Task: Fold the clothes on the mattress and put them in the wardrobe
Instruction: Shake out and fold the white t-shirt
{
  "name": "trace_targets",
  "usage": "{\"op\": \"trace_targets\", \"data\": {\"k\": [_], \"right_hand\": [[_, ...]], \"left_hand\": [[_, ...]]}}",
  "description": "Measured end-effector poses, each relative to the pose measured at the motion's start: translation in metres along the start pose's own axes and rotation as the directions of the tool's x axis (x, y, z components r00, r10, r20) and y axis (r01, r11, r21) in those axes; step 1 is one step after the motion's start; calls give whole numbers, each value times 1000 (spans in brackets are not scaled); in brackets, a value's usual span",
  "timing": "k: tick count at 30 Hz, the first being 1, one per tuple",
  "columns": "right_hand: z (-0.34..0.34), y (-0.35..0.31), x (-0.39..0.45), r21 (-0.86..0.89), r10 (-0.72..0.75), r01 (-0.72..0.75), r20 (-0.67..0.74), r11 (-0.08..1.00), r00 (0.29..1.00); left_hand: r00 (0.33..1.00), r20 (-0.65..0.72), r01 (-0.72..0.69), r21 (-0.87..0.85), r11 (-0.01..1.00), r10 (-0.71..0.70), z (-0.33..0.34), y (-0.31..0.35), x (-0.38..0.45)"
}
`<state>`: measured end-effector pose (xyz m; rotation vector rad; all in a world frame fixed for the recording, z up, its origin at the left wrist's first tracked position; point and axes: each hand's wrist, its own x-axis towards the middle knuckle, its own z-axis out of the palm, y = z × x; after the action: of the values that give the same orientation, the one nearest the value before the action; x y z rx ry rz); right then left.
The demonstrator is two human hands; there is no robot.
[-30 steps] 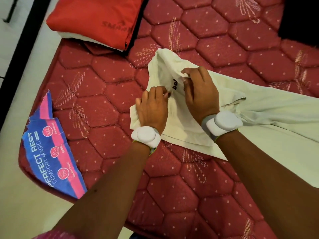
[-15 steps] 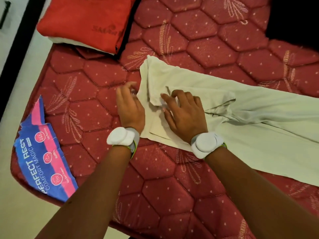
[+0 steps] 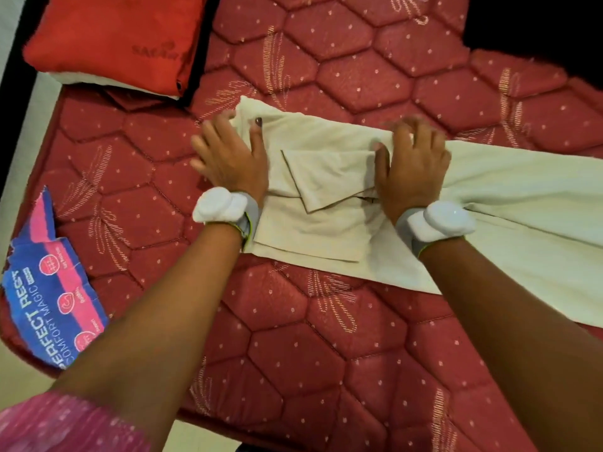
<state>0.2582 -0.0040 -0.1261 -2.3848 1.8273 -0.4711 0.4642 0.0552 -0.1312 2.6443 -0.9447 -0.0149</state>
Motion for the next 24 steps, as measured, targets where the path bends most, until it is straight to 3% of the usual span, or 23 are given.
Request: {"op": "trace_targets", "data": {"k": [2,4,9,11,14,17,19,20,22,24], "right_hand": [[4,11,14,-63,67,-58,161,996,985],[9,17,21,-86,59,-40,226,996,972],[20,19,23,-87,122,-114,89,990,989],[24,18,24,-97,168,-160,71,982,983],[28,16,23,-116,177,-170,52,979,983],[23,7,23,-112,130,-129,6,985,991],[21,-7,13,-88,-35,31,-52,996,998],[24,-11,4,-95,-130,127,-26,987,991],[34,-14,-14,-129,-223,242,143,962,964],[42,-11,-20,-106,-198,238,298,965,934]], "left_hand": [[995,97,22,57,998,-27,4,3,14],[990,138,-28,89,996,16,8,4,22],[998,-19,-53,-55,997,52,7,13,36],[998,5,-63,-81,995,64,12,11,40],[994,63,-83,-45,996,85,21,7,46],[988,-45,-143,71,987,147,15,12,42],[935,-128,-333,5,943,331,12,18,19],[882,-105,-463,-11,886,459,17,18,2],[780,110,-621,20,783,616,28,12,-32],[759,229,-636,55,770,610,37,3,-45]]}}
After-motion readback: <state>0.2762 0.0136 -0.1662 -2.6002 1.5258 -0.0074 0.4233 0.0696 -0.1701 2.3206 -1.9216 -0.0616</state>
